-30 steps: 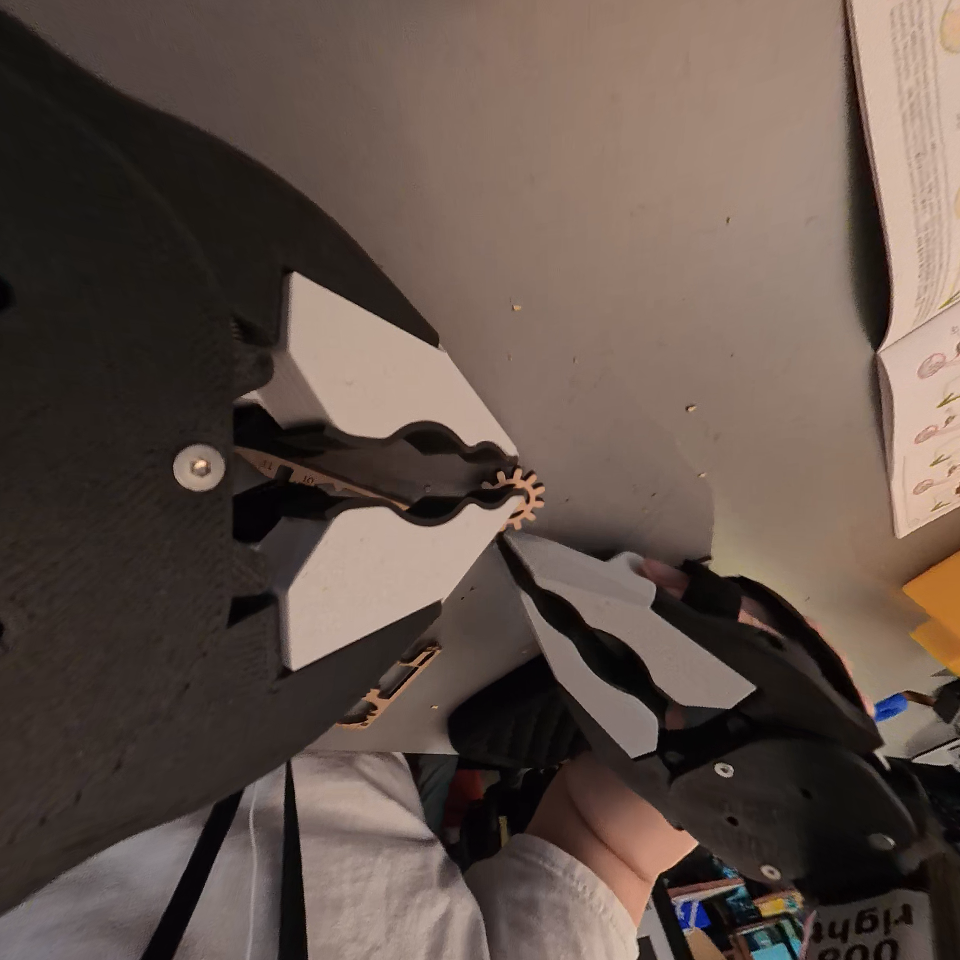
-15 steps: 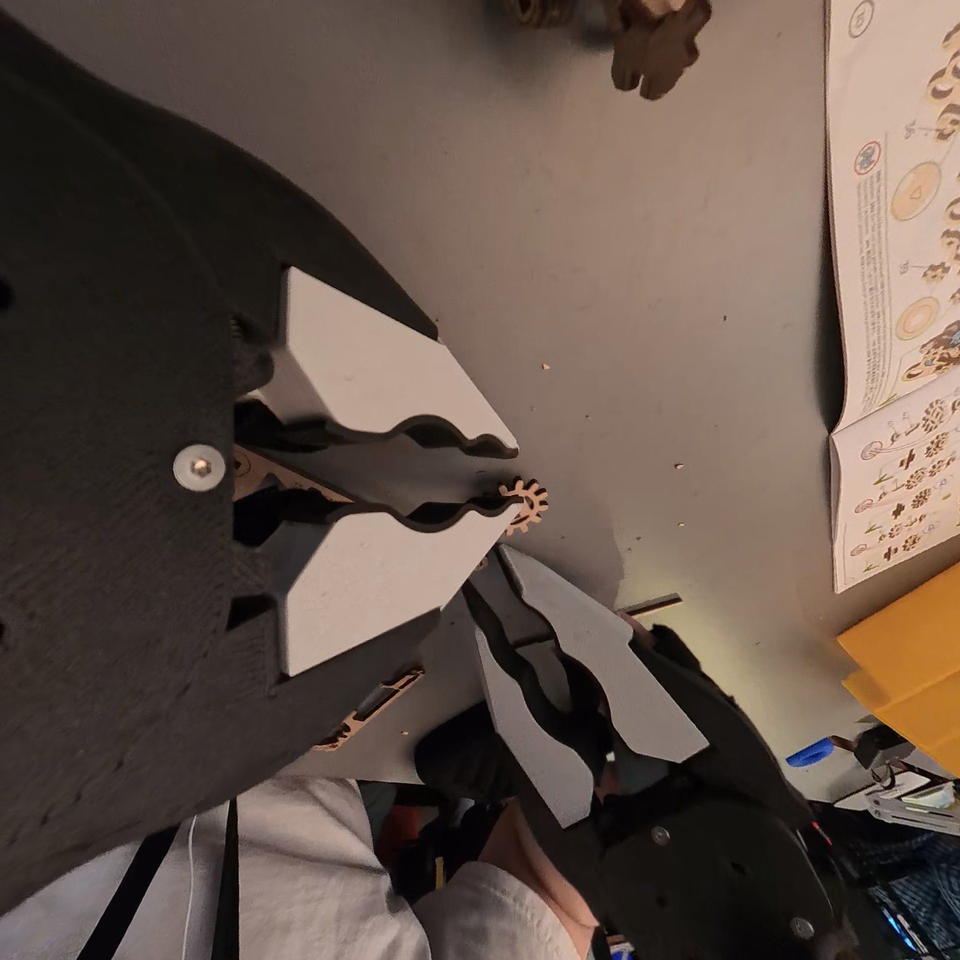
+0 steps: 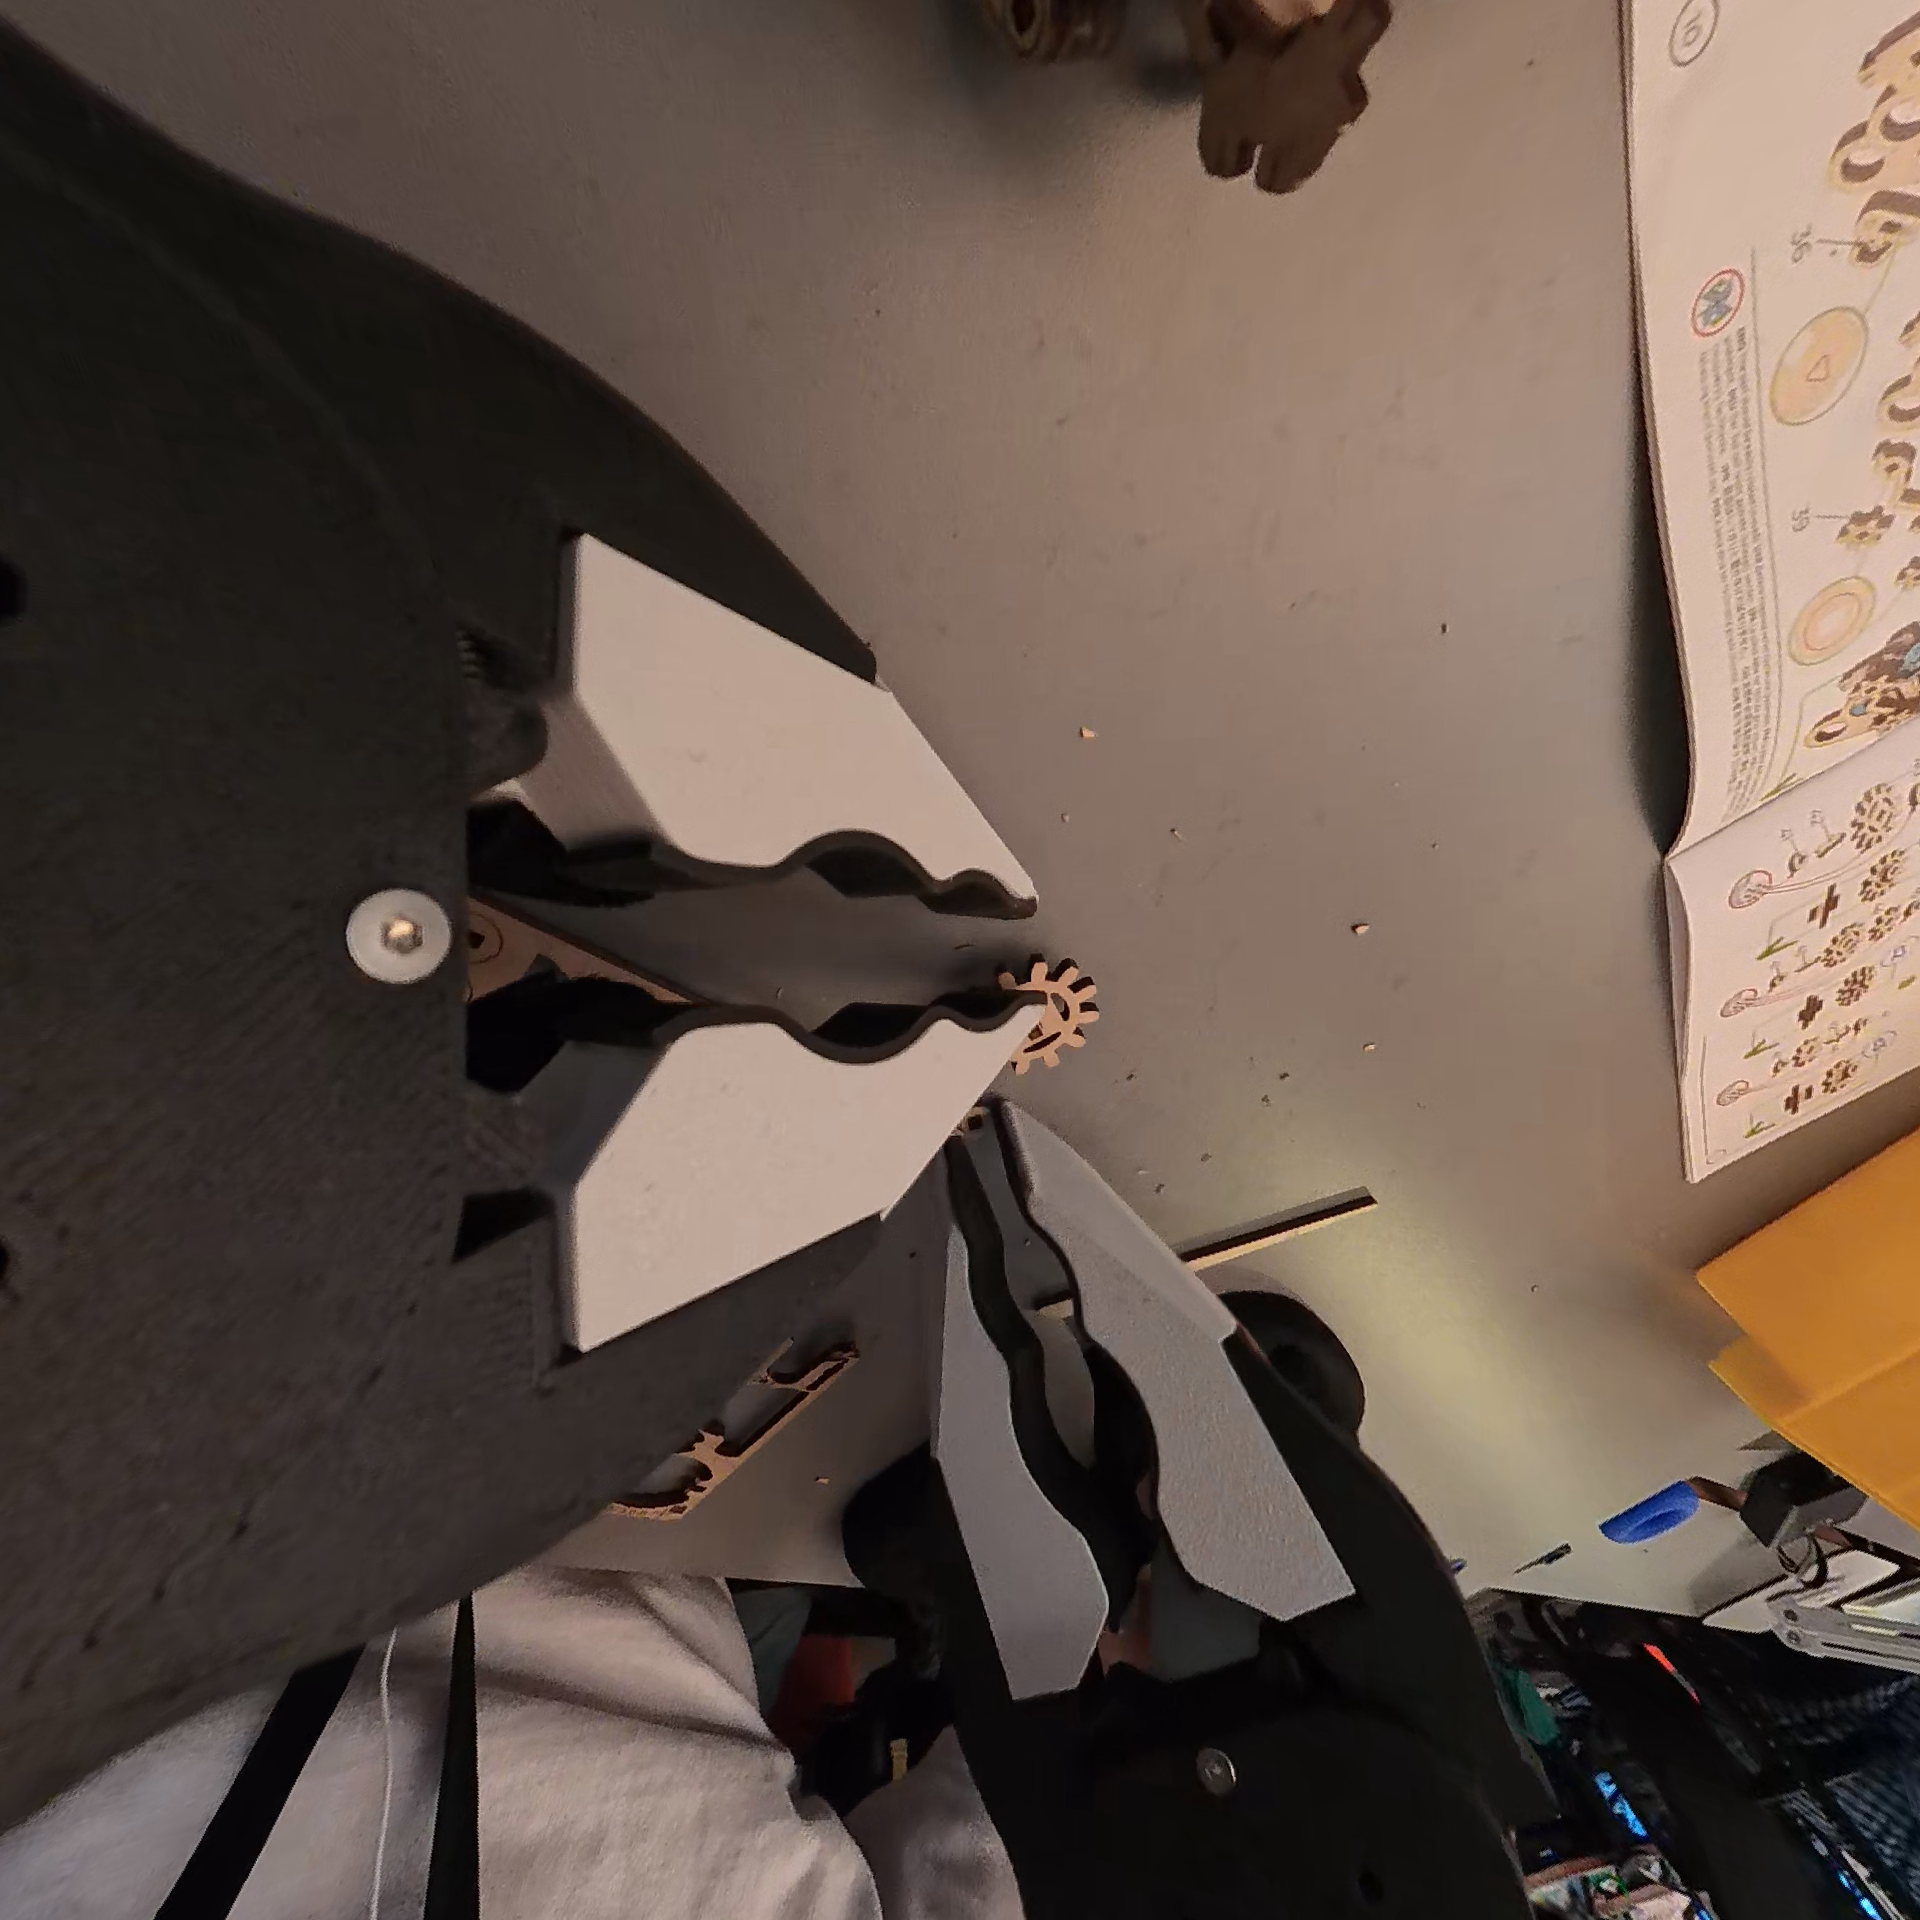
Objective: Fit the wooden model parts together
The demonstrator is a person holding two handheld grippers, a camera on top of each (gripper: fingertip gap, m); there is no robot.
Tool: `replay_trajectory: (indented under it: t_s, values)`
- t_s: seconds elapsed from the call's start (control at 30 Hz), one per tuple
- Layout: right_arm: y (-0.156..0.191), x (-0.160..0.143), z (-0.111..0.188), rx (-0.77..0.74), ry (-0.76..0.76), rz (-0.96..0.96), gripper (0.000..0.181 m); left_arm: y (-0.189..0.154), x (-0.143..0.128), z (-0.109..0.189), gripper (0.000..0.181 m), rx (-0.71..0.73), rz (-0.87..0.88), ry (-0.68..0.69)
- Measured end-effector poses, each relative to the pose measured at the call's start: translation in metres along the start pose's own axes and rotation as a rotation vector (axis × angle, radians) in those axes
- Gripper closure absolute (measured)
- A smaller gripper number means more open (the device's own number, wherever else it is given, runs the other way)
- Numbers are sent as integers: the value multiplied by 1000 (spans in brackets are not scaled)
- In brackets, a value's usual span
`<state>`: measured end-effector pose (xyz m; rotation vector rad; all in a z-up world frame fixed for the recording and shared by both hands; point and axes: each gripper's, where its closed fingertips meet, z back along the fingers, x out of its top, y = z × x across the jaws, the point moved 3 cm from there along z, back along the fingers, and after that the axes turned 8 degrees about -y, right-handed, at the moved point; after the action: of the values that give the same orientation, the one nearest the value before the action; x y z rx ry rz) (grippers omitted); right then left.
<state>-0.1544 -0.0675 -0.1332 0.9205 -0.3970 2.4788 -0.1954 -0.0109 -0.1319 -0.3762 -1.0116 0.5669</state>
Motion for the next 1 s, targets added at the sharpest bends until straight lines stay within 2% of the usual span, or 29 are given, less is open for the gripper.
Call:
replay_trajectory:
  t_s: [0.2, 0.27, 0.37, 0.63, 0.77, 1.0]
  values:
    - [-9, -4, 6, 41, -7, 61, 173, -1, 1, -1, 169, -19, -11, 0]
    - [-19, 4, 11, 52, -106, 152, 173, 0, 3, 0, 169, -28, 1, -3]
    - [-24, 17, 12, 101, -179, 146, 173, 5, 7, 4, 169, -29, 25, -21]
    - [-32, 24, -2, 129, -97, 163, 173, 5, 3, 3, 171, -93, 117, -1]
    - [-31, 21, -6, 147, -53, 175, 173, 4, 2, 1, 174, -93, 109, 8]
    - [-30, 23, -9, 152, -63, 175, 173, 0, -1, -2, 181, -114, 108, 26]
